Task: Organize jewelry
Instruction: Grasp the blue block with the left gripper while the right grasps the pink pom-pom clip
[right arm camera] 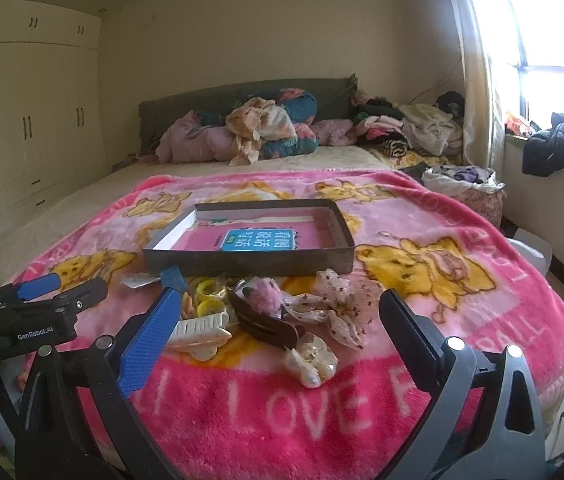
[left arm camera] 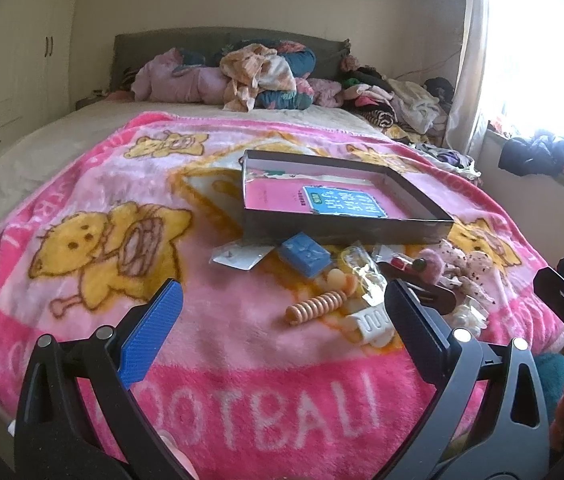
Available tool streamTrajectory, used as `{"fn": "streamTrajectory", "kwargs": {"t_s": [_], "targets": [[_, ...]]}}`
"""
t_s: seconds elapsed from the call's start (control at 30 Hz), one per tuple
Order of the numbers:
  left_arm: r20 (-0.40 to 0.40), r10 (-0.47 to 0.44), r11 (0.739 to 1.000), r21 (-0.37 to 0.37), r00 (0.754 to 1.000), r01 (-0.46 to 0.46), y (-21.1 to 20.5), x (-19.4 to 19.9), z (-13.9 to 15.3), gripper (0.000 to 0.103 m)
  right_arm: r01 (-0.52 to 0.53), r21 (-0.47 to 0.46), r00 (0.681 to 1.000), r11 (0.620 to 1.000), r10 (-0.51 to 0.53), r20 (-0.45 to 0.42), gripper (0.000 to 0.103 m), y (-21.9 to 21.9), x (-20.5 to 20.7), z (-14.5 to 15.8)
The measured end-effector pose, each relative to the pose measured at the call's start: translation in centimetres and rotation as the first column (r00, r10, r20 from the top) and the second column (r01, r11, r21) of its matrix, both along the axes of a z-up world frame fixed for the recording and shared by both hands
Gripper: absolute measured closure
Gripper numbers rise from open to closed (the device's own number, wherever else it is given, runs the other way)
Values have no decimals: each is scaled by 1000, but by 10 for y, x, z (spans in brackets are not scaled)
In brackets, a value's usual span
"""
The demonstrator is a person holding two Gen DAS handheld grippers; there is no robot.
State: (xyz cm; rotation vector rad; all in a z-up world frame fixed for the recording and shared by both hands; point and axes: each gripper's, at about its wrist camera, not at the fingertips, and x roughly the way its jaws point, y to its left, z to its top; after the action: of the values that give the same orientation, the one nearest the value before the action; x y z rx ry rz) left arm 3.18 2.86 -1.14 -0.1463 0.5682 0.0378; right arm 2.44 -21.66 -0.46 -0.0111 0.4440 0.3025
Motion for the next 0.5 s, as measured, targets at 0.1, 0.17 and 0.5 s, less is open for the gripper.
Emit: {"fn": "streamTrajectory", "kwargs": {"t_s": [0.1, 0.17, 0.5], "targets": [[-26, -2, 1000, -11, 1000, 2, 7, 9, -4, 10, -23, 16, 998, 1000, 24, -50, 6, 1, 15, -5], [-43, 2, 1000, -11, 999, -2, 10, 16, -7, 10, -33, 17, 996, 999, 34, -82, 6, 3, 25, -9], [-97, -14, 999, -37, 995, 10, 15, 52, -21, 10, -63, 6, 984, 998, 63, -167, 6, 10, 55, -27]]}}
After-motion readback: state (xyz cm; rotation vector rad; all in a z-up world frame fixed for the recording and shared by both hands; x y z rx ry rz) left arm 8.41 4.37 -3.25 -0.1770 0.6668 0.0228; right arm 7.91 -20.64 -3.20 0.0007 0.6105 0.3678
